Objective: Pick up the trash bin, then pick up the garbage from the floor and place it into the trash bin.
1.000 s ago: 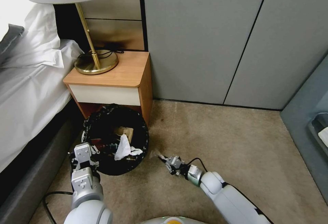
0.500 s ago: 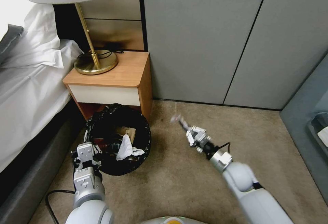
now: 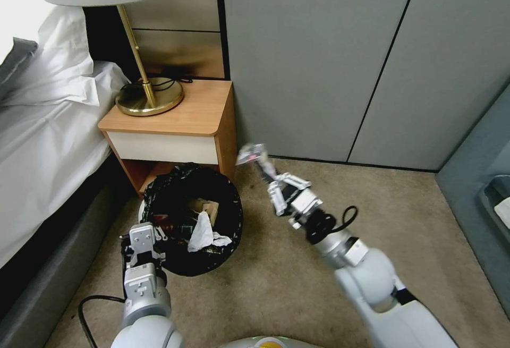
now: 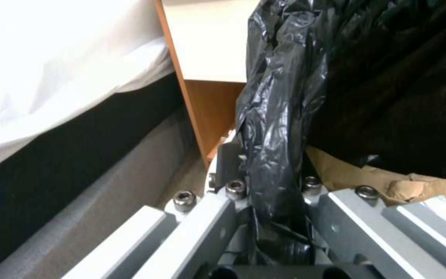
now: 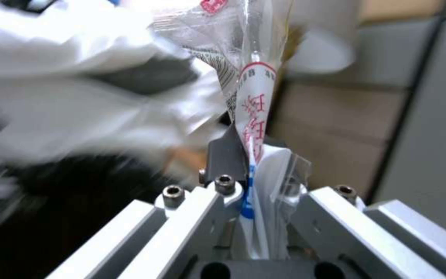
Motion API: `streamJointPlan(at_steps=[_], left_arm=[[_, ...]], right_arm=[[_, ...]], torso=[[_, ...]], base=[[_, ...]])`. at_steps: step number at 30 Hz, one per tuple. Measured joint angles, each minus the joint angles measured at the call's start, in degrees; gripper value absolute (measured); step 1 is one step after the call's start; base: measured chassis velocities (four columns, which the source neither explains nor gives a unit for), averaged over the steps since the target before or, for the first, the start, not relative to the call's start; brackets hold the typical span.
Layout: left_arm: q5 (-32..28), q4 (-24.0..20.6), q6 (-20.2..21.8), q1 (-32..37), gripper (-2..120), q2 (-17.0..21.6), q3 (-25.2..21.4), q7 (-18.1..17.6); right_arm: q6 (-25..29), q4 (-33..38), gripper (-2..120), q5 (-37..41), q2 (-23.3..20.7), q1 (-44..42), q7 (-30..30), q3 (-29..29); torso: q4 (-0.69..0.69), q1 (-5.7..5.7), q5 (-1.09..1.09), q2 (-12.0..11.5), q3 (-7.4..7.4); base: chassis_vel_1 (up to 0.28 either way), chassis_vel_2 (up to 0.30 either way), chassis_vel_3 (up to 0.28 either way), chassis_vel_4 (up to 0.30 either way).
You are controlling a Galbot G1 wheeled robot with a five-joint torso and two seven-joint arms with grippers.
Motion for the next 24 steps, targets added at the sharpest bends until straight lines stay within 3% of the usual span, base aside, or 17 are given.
streamJointPlan(at_steps=[6, 9, 22, 24], left_arm=[[0.5, 0.0, -0.2, 0.1, 1, -0.5, 0.6, 0.1], [0.8, 0.1, -0.6, 0.3, 1, -0.7, 0.9, 0.5], [2.6, 0.2, -1.8, 2.1, 1, -1.3, 3.1, 0.6], [3.0, 0.1, -1.8, 2.1, 1, -1.3, 3.4, 0.6]], right_arm=[[-1.6, -3.9, 0, -2.6, 0.0, 2.2, 1.2, -4.7], [-2.8, -8.9, 0, -3.9, 2.9, 4.2, 2.8, -8.7], [-4.3, -18.6, 0, -4.8, 5.7, 8.8, 4.4, -12.3], [-4.8, -19.3, 9, -4.8, 5.9, 9.1, 4.9, -12.5]], torso=[[0.0, 0.0, -0.01, 0.0, 0.0], [0.0, 0.0, 0.0, 0.0, 0.0], [0.0, 0.0, 0.01, 0.0, 0.0], [0.0, 0.0, 0.0, 0.0, 0.0]], base=[[0.0, 0.0, 0.0, 0.0], [0.0, 0.0, 0.0, 0.0], [0.0, 0.0, 0.0, 0.0], [0.0, 0.0, 0.0, 0.0]])
